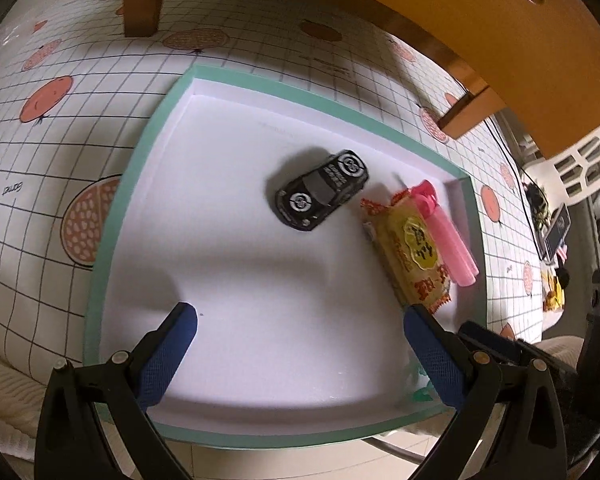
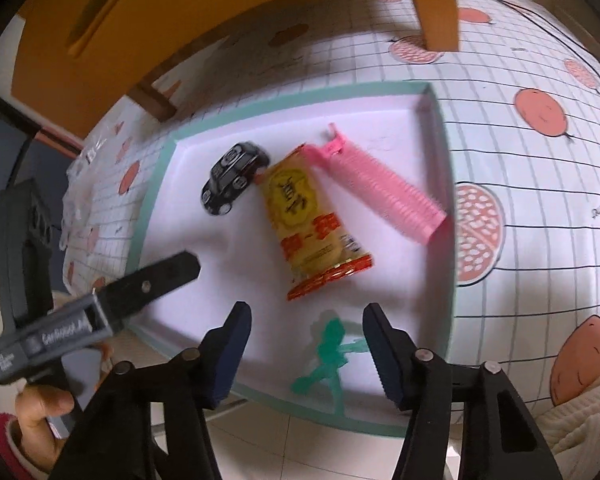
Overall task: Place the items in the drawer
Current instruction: 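Grasp the black toy car with the left tool while the right tool grasps the green figure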
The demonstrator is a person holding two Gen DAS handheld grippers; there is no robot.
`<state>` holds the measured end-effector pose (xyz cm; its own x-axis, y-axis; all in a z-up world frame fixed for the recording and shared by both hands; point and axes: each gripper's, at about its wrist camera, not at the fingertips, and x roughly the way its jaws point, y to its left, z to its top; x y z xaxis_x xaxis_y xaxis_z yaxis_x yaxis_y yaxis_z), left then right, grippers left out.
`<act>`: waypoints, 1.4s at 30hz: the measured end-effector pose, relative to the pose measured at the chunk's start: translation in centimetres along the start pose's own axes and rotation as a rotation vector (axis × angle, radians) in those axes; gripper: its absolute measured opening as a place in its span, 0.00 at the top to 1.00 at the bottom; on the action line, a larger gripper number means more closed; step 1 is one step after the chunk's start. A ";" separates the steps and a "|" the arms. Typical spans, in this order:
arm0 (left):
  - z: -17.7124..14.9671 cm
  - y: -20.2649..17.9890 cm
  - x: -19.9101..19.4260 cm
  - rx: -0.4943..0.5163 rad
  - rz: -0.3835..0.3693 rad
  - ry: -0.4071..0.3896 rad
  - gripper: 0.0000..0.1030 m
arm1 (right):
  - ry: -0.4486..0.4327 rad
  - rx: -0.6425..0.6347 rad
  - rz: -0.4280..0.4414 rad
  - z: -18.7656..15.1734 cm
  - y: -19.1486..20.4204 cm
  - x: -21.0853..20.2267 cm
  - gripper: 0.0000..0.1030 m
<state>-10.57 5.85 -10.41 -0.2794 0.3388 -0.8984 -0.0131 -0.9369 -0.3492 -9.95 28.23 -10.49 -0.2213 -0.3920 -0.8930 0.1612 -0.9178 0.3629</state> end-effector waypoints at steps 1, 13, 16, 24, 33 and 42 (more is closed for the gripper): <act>0.0 -0.2 0.0 0.009 -0.003 0.002 0.00 | -0.001 0.005 0.000 0.1 -0.2 0.0 0.43; 0.9 0.9 0.0 -0.045 -0.005 -0.011 0.00 | 0.089 -0.037 -0.115 -0.3 0.5 2.0 0.45; 1.6 1.0 0.1 -0.052 -0.002 -0.020 0.00 | 0.108 -0.036 -0.135 -0.4 0.5 2.4 0.45; 4.5 0.2 1.7 0.005 0.044 -0.031 0.03 | 0.130 -0.143 -0.233 -0.8 2.3 3.4 0.44; 6.4 -1.5 3.5 0.103 0.065 -0.045 0.14 | 0.120 -0.145 -0.247 -0.8 2.2 3.4 0.53; 6.9 -2.4 4.4 0.167 0.053 -0.061 0.49 | 0.106 -0.121 -0.231 -0.6 1.6 3.1 0.59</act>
<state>-18.41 9.03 -11.67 -0.3413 0.2879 -0.8948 -0.1546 -0.9562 -0.2486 -9.83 25.60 -12.85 -0.1651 -0.1582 -0.9735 0.2333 -0.9653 0.1173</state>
